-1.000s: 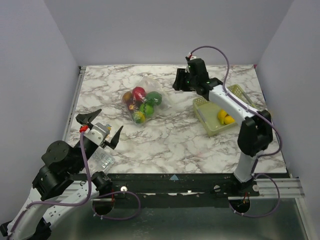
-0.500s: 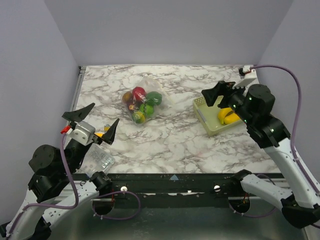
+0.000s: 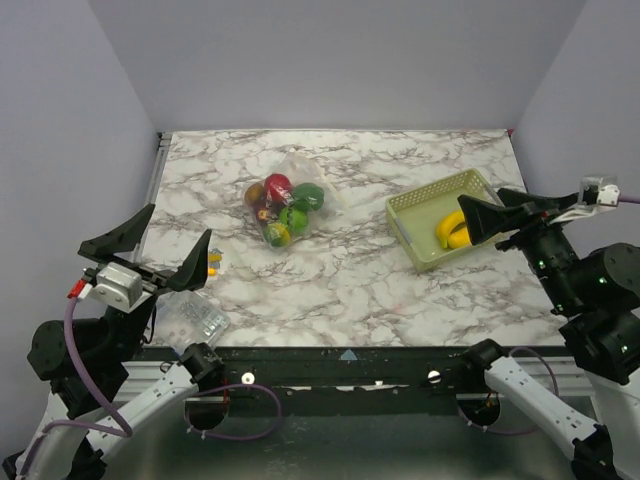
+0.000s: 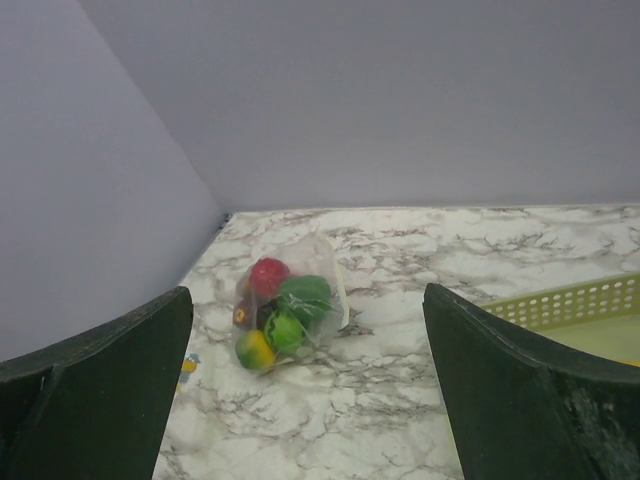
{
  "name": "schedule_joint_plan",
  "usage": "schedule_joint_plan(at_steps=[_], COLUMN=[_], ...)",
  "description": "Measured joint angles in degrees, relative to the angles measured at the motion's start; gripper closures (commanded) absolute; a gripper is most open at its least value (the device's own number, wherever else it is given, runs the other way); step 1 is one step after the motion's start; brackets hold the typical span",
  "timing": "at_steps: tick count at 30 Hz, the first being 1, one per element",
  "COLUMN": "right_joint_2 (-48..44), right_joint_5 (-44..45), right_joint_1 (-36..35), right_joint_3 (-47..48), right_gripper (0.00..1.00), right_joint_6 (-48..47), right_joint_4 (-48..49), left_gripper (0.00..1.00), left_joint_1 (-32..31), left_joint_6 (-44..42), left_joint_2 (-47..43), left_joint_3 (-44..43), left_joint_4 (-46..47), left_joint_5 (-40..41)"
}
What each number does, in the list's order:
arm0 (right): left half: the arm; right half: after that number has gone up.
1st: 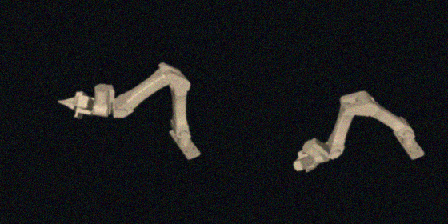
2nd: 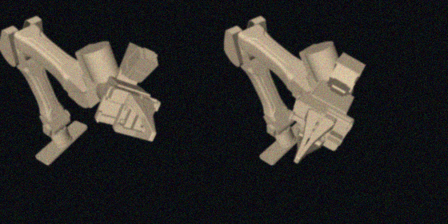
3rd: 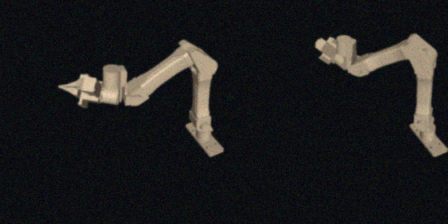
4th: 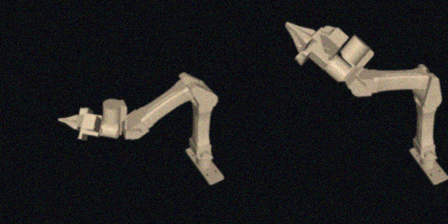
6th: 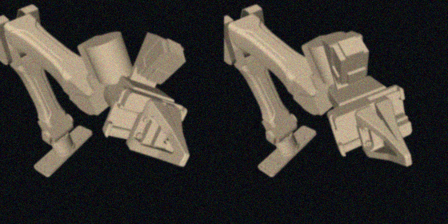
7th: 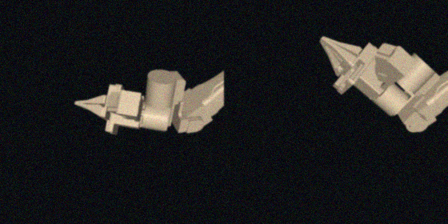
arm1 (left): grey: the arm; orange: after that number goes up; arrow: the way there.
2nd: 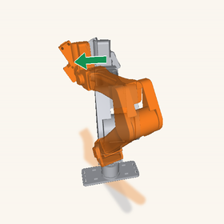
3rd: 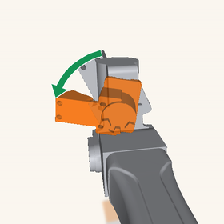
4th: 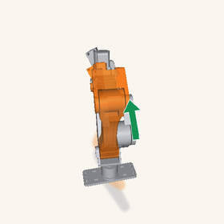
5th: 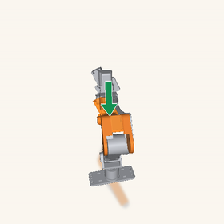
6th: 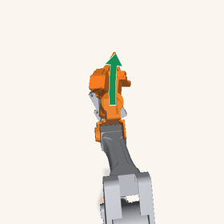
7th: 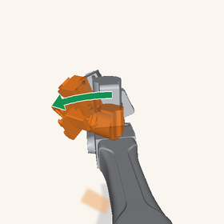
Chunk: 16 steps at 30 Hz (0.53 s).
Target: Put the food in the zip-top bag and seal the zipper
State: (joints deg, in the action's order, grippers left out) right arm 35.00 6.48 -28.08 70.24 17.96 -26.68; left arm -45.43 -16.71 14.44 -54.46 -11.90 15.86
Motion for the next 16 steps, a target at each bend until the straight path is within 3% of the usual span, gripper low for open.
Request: schedule_joint_plan(at_steps=[16], right_joint_2=[-6.4], right_joint_5=[6.27], right_joint_1=[0.0], right_joint_3=[3.23], right_gripper=[0.0], right_joint_6=[2.99], right_joint_4=[-0.44], left_gripper=[0.01], left_joint_1=[0.0], left_joint_6=[-3.63], left_joint_2=[-2.73], left_joint_3=[0.44], left_joint_4=[2.8], left_joint_5=[1.2])
